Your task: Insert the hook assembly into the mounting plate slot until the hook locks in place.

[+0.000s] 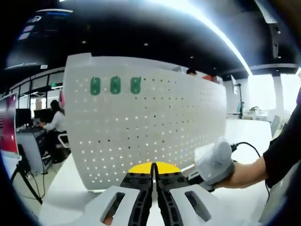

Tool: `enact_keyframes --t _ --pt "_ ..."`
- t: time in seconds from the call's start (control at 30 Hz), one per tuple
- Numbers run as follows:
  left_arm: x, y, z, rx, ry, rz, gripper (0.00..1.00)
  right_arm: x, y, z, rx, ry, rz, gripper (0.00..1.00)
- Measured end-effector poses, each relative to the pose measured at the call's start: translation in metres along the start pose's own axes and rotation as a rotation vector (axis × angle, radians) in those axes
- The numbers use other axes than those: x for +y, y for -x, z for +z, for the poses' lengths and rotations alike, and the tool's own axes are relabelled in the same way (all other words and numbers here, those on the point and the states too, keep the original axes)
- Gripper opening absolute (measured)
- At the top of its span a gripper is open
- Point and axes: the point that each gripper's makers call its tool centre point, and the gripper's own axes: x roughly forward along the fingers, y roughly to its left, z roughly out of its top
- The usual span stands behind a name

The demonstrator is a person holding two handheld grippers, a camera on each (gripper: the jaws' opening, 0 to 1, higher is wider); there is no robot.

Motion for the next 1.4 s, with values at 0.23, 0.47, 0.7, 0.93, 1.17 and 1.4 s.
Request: enact_keyframes --t 0.23,0.47,0.7,0.93,1.17,1.4 --pt "-0.002 -0.001 -0.001 0.005 -0.004 -0.004 0.01 -0.004 -0.002 0.000 0.004 -0.009 -0.004 0.08" --pt "-0.002 -0.001 -0.002 0.009 -0.005 -0.005 0.01 -0.009 0.000 -0.003 0.010 -0.006 -0.011 0.03" --pt "-0.004 -0.002 -0.004 0.016 -0.010 -0.010 0.01 -0.013 0.003 -0.007 0.014 -0.004 -0.016 0.01" --pt "-0.005 -0.002 -0.005 0.022 -0.017 -0.012 0.01 -0.015 0.011 -0.010 0.003 -0.010 -0.012 0.00" --pt "-0.007 -0.003 -0.008 0.032 -0.023 -0.019 0.01 -0.017 0.030 0.005 -0.072 -0.071 -0.001 0.00" --pt "-0.011 -0.004 -0.010 0.042 -0.032 -0.031 0.01 -0.017 0.055 0.025 -0.169 -0.134 0.021 0.00"
